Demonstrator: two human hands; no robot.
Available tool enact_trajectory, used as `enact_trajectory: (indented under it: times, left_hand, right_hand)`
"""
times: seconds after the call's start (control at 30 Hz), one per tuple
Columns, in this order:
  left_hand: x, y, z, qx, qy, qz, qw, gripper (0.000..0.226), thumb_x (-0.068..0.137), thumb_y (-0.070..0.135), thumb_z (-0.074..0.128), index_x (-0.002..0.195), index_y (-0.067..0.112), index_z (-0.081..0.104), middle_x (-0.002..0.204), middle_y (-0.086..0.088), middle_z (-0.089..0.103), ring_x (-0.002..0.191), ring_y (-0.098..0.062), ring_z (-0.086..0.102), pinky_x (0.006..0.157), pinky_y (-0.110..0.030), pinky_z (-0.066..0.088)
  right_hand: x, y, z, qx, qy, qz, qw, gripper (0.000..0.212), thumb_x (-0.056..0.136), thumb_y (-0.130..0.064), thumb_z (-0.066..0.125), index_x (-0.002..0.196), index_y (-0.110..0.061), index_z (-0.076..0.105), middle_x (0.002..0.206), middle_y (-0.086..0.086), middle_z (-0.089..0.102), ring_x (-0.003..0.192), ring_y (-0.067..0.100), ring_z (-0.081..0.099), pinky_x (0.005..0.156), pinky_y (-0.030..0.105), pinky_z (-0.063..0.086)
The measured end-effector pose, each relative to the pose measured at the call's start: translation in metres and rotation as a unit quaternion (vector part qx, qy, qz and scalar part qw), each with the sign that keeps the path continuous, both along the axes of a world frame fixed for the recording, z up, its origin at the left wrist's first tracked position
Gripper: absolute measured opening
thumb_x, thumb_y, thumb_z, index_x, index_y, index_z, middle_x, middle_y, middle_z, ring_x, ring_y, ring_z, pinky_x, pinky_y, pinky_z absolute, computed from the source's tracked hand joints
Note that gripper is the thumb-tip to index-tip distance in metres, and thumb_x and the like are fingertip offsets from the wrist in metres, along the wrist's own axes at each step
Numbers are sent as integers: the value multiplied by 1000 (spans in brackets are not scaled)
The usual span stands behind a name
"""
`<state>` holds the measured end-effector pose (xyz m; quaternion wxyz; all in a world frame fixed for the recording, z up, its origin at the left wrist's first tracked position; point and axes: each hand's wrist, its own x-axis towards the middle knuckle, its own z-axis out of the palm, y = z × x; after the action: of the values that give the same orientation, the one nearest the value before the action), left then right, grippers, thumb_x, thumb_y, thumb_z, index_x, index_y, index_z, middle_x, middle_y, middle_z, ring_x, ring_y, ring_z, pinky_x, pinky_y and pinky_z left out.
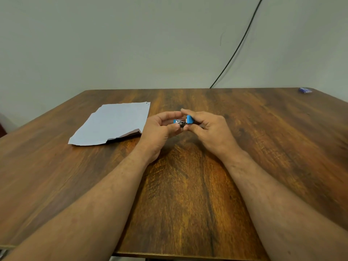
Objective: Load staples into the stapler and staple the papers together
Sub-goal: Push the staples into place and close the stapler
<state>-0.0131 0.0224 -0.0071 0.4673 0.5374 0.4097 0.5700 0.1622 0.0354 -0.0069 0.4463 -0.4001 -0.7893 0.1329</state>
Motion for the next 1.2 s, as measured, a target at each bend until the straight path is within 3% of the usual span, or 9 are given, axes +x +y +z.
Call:
enact_trajectory:
  times: [0.13,0.27,0.47,0.53,0.6,0.73,0.83,0.97,1.2]
  left_hand:
    - [1,0,-1,3,-36,-15,999,31,94,-7,61,121,7,63,99,-13,79,91,-22,77,78,-29,63]
    - [4,-2,1,8,-10,-17,1000,12,94,0,64,104,7,67,89,-7,79,83,-17,76,73,-25,63]
    - [8,-2,2,36,4,9,999,8,94,6,67,101,7,70,83,-3,78,71,-14,74,66,-25,62]
    - [10,1,-2,90,62,107,988,7,98,19,64,96,17,70,81,1,77,73,-13,76,70,-31,62]
    - [11,2,-6,161,176,215,947,16,101,29,58,90,24,67,78,7,74,73,-10,74,73,-29,60]
    - [16,0,-4,184,350,262,880,15,102,27,55,93,20,66,77,10,65,68,-4,57,63,-6,37]
    - [16,2,-4,156,370,265,876,15,102,24,55,101,18,68,85,9,66,75,-6,58,65,-9,35]
    - [15,1,-3,127,367,268,882,15,101,20,55,106,19,69,98,4,73,89,-10,65,80,-22,48]
    - [18,0,0,92,374,254,887,17,101,16,55,109,20,69,105,3,73,92,-8,63,80,-19,43]
  right_hand:
    - [0,-2,0,-27,-20,-9,999,49,97,-30,65,144,-34,53,126,-6,71,115,3,63,106,23,44]
    - [0,-4,0,-68,-22,-9,997,46,102,-28,55,148,-29,48,96,-8,70,91,4,65,85,19,45]
    - [-1,1,-5,-89,-40,-46,994,64,90,-35,73,147,-29,43,124,1,66,112,19,63,99,34,49]
    - [0,2,-4,-81,-28,-68,994,60,88,-41,75,141,-28,50,124,-2,68,111,16,63,99,34,51]
    - [1,3,-4,-75,-7,-82,994,55,85,-50,74,132,-28,56,117,-7,70,106,12,65,96,36,54]
    - [4,6,-6,-72,-6,-104,992,49,87,-61,66,122,-26,61,108,-13,67,100,10,66,89,33,53]
    - [5,9,-9,-62,-41,-106,992,51,90,-66,57,117,-23,60,105,-6,70,91,12,64,77,32,51]
    - [7,9,-10,-52,-66,-99,992,52,91,-68,50,112,-22,58,91,-2,69,78,15,62,67,32,47]
    - [4,6,-7,-51,-102,-102,988,42,94,-67,46,93,-25,43,74,-6,54,62,5,48,52,23,31]
